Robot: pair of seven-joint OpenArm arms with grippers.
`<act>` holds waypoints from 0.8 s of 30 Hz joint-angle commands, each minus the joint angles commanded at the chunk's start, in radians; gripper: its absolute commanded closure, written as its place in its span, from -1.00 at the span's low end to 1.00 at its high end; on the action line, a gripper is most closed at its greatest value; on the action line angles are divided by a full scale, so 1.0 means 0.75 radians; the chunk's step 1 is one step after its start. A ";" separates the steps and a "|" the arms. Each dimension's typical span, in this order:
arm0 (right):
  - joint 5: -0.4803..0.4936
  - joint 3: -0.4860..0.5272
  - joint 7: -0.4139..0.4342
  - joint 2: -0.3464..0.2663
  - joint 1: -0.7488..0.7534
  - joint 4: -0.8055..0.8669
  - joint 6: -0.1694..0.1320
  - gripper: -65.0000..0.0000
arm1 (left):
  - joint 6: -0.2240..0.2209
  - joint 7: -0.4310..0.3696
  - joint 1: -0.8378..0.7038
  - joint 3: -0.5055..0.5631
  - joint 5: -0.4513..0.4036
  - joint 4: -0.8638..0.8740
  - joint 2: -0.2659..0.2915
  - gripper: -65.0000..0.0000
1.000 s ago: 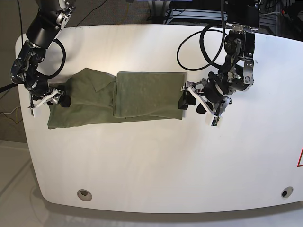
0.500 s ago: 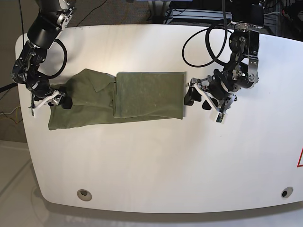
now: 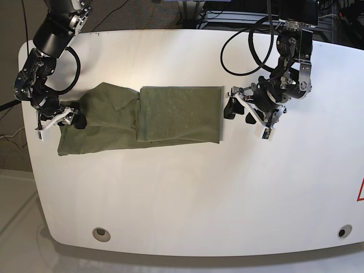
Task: Fold the T-shirt properly
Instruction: 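Release the folded end and lift the left gripper away, then grasp the strip end beside the right gripper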
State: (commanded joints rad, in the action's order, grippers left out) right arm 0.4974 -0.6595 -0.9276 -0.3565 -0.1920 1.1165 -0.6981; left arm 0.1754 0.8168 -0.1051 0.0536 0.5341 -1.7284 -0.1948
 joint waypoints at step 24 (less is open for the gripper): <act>0.027 -0.198 0.035 -0.096 -0.020 -0.138 0.000 -0.61 | 0.010 -0.011 0.015 0.005 0.000 0.016 0.008 -0.24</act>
State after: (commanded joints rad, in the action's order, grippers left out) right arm 0.5175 -0.8081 -0.9011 -0.4285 -0.2070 1.0134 -0.6981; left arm 0.1831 0.8085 -0.0937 0.0573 0.5338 -1.7163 -0.1889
